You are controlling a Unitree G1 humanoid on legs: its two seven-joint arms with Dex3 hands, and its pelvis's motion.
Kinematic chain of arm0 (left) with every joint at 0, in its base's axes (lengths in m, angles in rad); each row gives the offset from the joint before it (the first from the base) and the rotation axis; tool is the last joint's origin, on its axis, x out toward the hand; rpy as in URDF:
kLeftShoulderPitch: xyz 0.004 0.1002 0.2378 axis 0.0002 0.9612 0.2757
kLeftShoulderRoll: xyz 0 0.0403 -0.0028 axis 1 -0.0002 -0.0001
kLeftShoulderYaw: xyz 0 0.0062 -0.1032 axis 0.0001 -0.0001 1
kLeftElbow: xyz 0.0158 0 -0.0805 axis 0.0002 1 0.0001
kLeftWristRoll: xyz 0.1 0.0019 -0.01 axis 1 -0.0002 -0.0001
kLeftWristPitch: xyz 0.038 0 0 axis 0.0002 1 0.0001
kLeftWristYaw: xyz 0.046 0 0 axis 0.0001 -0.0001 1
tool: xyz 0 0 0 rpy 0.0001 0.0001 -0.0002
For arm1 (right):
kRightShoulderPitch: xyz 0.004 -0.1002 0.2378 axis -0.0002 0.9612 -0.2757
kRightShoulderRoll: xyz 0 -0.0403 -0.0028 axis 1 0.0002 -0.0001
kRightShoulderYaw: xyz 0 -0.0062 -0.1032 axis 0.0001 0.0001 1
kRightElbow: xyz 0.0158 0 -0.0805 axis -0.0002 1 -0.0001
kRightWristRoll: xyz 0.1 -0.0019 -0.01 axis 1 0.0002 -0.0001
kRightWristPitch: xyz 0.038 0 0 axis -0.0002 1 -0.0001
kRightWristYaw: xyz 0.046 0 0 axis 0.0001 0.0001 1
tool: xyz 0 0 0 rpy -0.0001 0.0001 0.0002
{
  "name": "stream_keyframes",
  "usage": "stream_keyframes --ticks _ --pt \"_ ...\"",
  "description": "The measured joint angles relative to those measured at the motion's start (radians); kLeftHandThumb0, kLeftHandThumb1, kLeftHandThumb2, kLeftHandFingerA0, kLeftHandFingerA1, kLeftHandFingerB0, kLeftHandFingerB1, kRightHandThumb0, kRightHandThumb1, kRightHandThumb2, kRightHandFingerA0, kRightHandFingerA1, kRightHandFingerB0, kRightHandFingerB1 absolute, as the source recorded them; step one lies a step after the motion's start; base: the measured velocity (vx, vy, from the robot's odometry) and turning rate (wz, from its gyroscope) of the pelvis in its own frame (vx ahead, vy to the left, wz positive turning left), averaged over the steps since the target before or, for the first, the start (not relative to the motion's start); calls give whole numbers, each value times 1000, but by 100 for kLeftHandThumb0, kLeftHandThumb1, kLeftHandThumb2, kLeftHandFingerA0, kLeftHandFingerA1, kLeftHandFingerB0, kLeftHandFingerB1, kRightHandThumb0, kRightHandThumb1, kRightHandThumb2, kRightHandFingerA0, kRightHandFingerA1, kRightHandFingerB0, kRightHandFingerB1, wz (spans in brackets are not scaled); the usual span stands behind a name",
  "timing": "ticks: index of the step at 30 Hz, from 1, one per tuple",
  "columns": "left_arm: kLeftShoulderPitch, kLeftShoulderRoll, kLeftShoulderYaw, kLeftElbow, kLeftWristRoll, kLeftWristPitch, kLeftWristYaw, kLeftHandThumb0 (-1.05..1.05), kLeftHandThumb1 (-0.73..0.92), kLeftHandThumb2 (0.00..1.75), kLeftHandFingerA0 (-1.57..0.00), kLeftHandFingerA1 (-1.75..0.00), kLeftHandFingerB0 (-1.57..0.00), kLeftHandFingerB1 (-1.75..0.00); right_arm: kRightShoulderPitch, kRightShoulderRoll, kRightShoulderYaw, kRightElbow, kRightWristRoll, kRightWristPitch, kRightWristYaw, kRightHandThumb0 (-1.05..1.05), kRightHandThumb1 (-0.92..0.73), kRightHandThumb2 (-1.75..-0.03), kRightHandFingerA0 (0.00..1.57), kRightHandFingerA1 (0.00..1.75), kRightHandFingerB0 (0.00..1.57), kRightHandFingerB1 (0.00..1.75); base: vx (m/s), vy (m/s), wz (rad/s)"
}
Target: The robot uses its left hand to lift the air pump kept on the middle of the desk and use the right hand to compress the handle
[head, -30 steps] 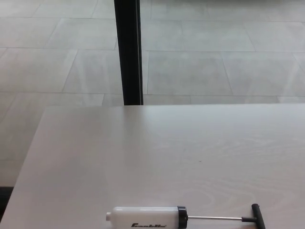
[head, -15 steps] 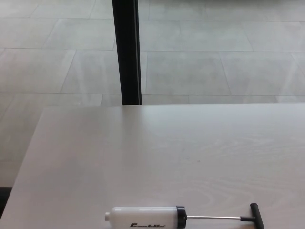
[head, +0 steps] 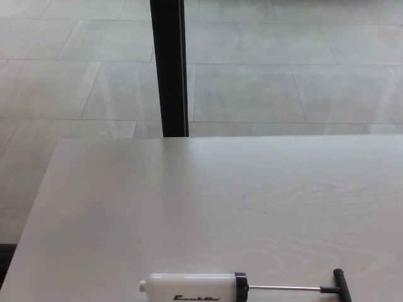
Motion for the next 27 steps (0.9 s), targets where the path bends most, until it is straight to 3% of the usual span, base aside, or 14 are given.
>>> stream_keyframes --ticks 1,2,6,7,8,12,16,21,27 --pt "-1 -7 -9 -26 7 0 3 -77 52 90 -30 -57 -25 -46 -6 2 5 -11 0 0 -1 -74 -92 -74 21 43 16 28 0 0 0" --pt "-2 -17 -25 -65 18 0 8 -74 64 60 -35 -51 -33 -34 -14 5 14 -30 -1 0 -2 -74 -92 -72 21 42 14 28 0 0 0" --pt "-18 -56 -109 -210 68 1 23 -75 65 61 -35 -51 -32 -36 -37 27 63 -106 -9 -1 -5 -78 -92 -74 24 40 15 28 0 0 0" --pt "-23 -63 -129 -238 80 1 25 -72 50 95 -41 -61 -25 -47 -42 33 75 -122 -12 -1 -6 -82 -92 -74 26 41 17 28 0 0 0" --pt "-30 -70 -152 -268 93 1 28 -77 65 60 -46 -46 -46 -40 -47 39 90 -138 -15 -1 -6 -86 -92 -72 23 41 16 28 0 0 0" --pt "-54 -103 -234 -351 144 2 36 -78 65 60 -44 -53 -43 -41 -60 57 143 -176 -25 -3 -6 -88 -91 -75 20 48 19 30 0 0 0" --pt "-75 -141 -330 -425 203 3 42 -84 73 62 -40 -62 -37 -42 -69 90 209 -201 -40 -5 -6 -85 -92 -71 20 42 22 28 0 0 0" --pt "-94 -174 -430 -484 265 7 47 -87 68 61 -35 -66 -35 -45 -76 128 274 -220 -58 -5 -6 -82 -92 -74 22 42 24 30 0 0 0" --pt "-116 -200 -560 -541 349 9 51 -88 69 62 -34 -77 -42 -50 -86 159 346 -237 -79 -5 -7 -79 -92 -74 23 41 24 31 0 0 0"
